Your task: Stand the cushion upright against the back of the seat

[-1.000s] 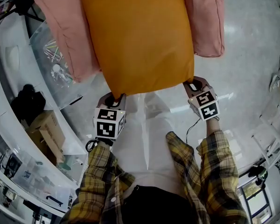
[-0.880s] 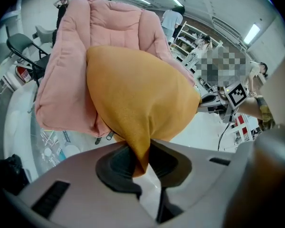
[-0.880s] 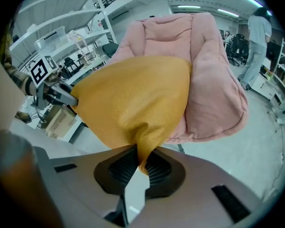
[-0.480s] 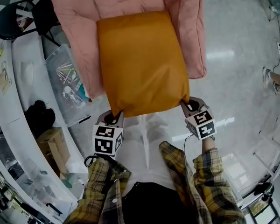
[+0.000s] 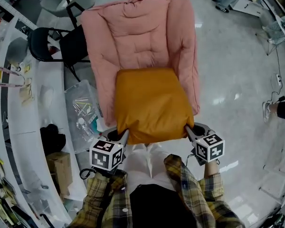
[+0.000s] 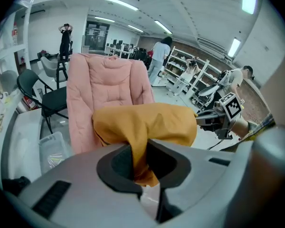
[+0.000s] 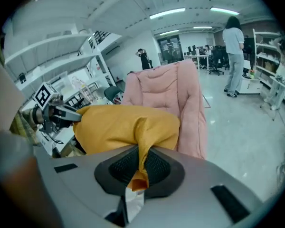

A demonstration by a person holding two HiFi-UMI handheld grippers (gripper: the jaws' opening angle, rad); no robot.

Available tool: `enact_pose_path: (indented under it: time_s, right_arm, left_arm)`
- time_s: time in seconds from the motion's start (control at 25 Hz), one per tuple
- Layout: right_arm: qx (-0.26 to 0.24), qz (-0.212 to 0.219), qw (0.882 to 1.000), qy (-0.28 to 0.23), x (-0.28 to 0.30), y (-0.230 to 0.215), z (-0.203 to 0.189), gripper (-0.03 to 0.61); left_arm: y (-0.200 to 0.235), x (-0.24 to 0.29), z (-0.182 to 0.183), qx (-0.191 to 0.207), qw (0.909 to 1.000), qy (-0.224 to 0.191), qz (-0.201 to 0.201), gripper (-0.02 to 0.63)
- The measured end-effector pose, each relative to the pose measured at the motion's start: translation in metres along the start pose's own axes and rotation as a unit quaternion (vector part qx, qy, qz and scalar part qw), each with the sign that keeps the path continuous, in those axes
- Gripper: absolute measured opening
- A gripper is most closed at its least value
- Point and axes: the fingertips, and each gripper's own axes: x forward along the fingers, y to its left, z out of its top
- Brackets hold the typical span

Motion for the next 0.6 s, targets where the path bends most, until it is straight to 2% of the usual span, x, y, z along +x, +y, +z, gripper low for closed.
enact_pose_path:
  time_s: [0.24, 0.4, 0.6]
  right_arm:
    - [0.054, 0.006, 0.996, -0.064, -0.055, 0.011, 0.039, 0.037]
    - [0.034, 0.009, 0.996, -0.088, -0.069, 0.008, 0.072, 0.037]
    - [0.031, 0.020, 0.994, -0.100, -0.069, 0.010, 0.095, 0.037]
  left_arm:
    - [-0.032, -0.043, 0.023, -0.023, 0.9992, -0.022, -0.024, 0.054]
    - [-0.038, -0.053, 0.038, -0.054, 0.9965, -0.059, -0.026, 0.058]
    - [-0.028, -0.059, 0.056, -0.065, 0.9943, -0.082, -0.017, 0.062]
